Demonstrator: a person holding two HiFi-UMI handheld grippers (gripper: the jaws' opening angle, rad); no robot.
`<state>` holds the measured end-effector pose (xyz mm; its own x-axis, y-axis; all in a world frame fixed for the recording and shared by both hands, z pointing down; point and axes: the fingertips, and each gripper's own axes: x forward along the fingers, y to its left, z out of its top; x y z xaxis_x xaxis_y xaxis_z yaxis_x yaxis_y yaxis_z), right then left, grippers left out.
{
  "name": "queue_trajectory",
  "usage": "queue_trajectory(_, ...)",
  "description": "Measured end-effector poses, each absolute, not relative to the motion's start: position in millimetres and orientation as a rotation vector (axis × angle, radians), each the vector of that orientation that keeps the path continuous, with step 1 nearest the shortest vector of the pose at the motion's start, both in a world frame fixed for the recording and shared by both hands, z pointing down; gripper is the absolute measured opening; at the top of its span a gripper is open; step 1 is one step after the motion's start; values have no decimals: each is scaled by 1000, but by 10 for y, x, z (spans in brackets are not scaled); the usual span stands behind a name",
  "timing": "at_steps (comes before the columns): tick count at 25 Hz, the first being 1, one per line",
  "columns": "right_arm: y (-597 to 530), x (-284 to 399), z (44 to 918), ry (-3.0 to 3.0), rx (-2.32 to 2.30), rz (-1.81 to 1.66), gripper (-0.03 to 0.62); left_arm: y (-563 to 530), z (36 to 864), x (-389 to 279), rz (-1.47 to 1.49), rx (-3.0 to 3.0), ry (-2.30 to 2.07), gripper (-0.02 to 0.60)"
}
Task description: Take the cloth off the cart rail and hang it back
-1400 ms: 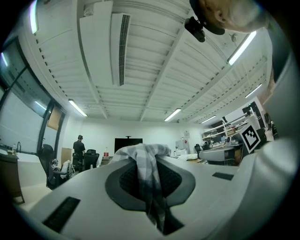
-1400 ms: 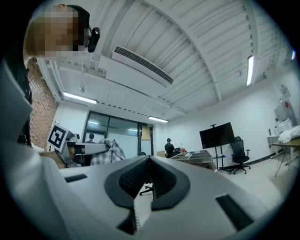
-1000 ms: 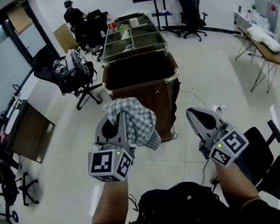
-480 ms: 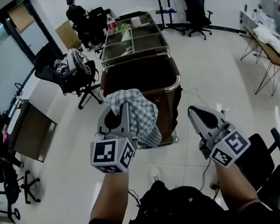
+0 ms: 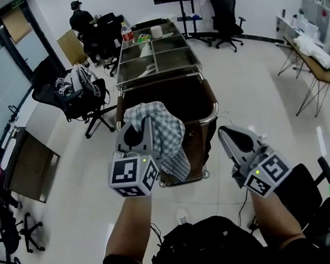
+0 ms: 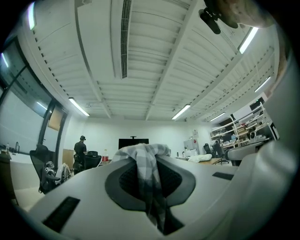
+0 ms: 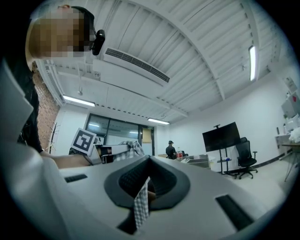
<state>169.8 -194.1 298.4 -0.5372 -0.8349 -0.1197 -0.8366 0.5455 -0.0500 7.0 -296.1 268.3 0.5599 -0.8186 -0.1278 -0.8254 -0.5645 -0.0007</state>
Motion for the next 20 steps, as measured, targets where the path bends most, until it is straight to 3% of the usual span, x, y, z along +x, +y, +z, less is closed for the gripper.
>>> queue_trajectory(9,-2597,1650,3034,2608,-1561,12,15,-3788,2864,209,116,-2808,1263,64)
queue_trajectory(18,-2996,1585,3137,2598,-1642,-25,15,-4400,3288,223,-29,-2937,1237,193)
queue_trajectory(20,-3056,1576,3144,2601,-1650,-27,15,-4470,3445,290,-163,-3002,1162,248)
